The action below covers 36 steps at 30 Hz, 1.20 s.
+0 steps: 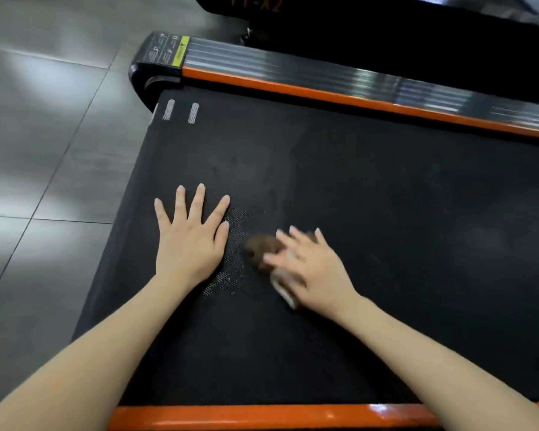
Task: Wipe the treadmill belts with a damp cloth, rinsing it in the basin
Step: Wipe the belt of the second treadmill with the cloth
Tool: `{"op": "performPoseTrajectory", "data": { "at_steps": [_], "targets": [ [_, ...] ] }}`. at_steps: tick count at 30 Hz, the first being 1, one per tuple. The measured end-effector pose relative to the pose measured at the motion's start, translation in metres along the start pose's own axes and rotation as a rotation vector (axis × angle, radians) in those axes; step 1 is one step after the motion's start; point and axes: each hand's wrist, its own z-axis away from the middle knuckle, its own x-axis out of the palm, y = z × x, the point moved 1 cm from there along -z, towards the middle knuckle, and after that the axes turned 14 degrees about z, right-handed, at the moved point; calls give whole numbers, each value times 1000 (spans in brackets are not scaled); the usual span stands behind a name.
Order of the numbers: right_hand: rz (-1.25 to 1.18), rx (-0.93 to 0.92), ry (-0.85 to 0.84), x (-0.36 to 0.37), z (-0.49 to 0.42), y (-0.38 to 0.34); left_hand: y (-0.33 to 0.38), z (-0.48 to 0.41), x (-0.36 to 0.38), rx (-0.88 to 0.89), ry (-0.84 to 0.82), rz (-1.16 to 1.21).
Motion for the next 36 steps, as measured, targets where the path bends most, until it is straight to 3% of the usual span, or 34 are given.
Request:
{"op": "performPoseTrajectory", "data": {
  "at_steps": [3,5,11,14,18,24,29,33,36],
  "targets": [
    [22,387,-24,13,-73,16,-1,-1,0,5,12,12],
    [40,490,-45,20,-87,10,-2,0,0,5,16,16],
    [27,551,-29,-2,-32,-48,-2,0,-4,1,-19,67],
    [8,483,3,-4,-9,-70,-1,-1,-5,0,-33,88],
    [47,383,21,5,-42,-40,-3,-1,-4,12,-5,116],
    [54,599,-90,24,-130,9,-28,-60,-25,66,4,-18],
    [80,484,-51,26,-115,6,-51,-103,-18,-1,-54,13],
    [57,422,-50,33,-161,44,-55,-102,-15,10,-22,27],
    [92,614,-117,43,-196,105,-58,-103,-13,21,6,49]
  ]
}}
